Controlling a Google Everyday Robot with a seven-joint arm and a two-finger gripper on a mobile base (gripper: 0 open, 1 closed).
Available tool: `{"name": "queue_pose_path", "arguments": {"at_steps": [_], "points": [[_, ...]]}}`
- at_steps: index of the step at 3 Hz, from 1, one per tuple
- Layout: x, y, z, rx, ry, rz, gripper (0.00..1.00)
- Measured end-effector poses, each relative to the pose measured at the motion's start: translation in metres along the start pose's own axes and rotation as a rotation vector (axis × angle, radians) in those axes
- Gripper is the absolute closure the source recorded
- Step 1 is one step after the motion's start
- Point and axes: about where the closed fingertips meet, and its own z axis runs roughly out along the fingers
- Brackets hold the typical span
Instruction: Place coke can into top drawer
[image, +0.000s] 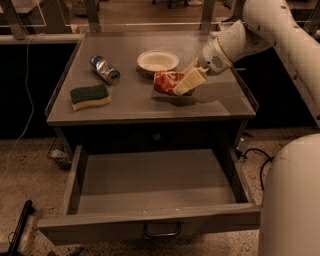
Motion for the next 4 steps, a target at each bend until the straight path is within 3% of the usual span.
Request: {"name": "queue_pose_path", "arguments": {"at_steps": [1,3,4], "points": [[-0.002,0.01,-0.037,0.047,-0.001,-0.014,1.0],[0.01,0.064,-0.1,0.128,-0.014,-0.03,1.0],[0.021,0.094,-0.115,0.147,-0.029,-0.025,1.0]]}}
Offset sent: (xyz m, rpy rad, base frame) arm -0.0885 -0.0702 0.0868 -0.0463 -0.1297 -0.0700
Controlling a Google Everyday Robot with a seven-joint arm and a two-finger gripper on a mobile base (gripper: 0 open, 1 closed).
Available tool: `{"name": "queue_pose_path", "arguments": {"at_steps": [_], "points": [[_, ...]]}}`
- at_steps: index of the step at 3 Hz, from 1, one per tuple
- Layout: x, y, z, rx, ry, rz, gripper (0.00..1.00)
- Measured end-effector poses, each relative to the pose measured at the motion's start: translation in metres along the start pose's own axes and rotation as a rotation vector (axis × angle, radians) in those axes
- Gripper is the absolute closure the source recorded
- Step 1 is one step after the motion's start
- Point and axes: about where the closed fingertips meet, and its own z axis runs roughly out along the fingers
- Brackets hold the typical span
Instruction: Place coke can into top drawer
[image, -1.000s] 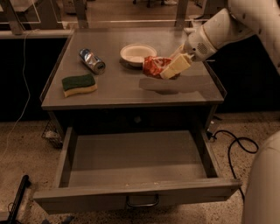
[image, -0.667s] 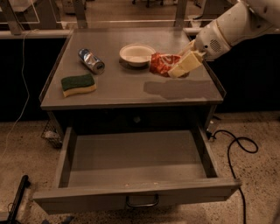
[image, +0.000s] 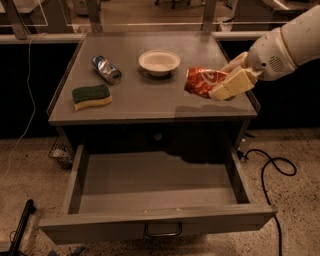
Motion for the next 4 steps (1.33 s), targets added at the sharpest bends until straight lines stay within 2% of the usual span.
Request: {"name": "queue_pose_path", "arguments": {"at_steps": [1,2,3,4], "points": [[0.009,0.024,-0.013,0.017,-0.022,0.009,1.0],[0.023,0.046,-0.014,0.021,-0.048,0.048,1.0],[0.022,0.047,-0.011,0.017,-0.05,0.049,1.0],[0.036,0.08,0.018,-0.026,-0.065,0.062,1.0]]}}
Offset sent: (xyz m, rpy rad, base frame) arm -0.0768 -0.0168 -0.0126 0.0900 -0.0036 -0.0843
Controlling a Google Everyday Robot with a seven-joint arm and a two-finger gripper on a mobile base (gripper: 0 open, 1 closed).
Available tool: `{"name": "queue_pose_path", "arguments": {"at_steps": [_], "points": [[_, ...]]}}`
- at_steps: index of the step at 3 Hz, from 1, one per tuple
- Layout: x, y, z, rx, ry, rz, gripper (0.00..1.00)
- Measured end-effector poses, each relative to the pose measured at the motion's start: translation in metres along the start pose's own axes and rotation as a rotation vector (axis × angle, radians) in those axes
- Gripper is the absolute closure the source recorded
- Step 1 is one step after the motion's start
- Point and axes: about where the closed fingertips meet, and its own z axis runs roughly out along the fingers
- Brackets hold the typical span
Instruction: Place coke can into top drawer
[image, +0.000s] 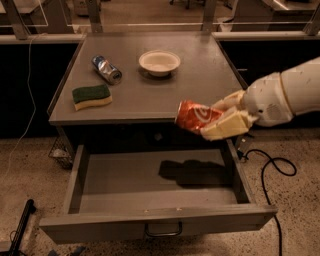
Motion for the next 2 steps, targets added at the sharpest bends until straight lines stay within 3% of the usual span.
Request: {"name": "queue_pose_path", "arguments": {"at_steps": [1,2], "points": [[0.022,0.032,0.026,-0.047,-0.021,0.029,1.0],[0.051,0.054,0.073,-0.086,-0.031,0.053,1.0]]}}
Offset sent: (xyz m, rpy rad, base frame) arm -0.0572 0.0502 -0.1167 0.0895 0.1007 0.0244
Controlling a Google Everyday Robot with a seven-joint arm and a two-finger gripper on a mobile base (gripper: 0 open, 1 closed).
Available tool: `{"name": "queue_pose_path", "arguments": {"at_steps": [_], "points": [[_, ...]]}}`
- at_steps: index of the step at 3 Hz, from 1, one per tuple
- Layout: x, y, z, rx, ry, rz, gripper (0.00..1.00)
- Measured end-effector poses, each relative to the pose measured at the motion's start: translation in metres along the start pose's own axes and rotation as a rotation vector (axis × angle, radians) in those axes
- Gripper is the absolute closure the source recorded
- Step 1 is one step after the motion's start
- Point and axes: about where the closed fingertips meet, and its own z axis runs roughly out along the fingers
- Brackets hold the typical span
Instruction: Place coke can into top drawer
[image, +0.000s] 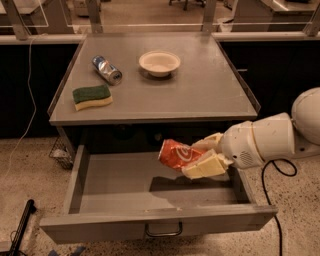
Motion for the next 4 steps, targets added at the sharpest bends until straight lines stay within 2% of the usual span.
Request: {"name": "queue_pose_path", "arguments": {"at_steps": [1,2,3,4], "points": [[0.018,-0.006,0.034,0.0,-0.011,0.018,1.0],[0.044,-0.027,0.081,0.002,0.001,0.029,1.0],[0.057,-0.044,0.104,0.006,0.011,0.027,1.0],[0.061,-0.068,0.115,0.025,0.032,0.008,1.0]]}}
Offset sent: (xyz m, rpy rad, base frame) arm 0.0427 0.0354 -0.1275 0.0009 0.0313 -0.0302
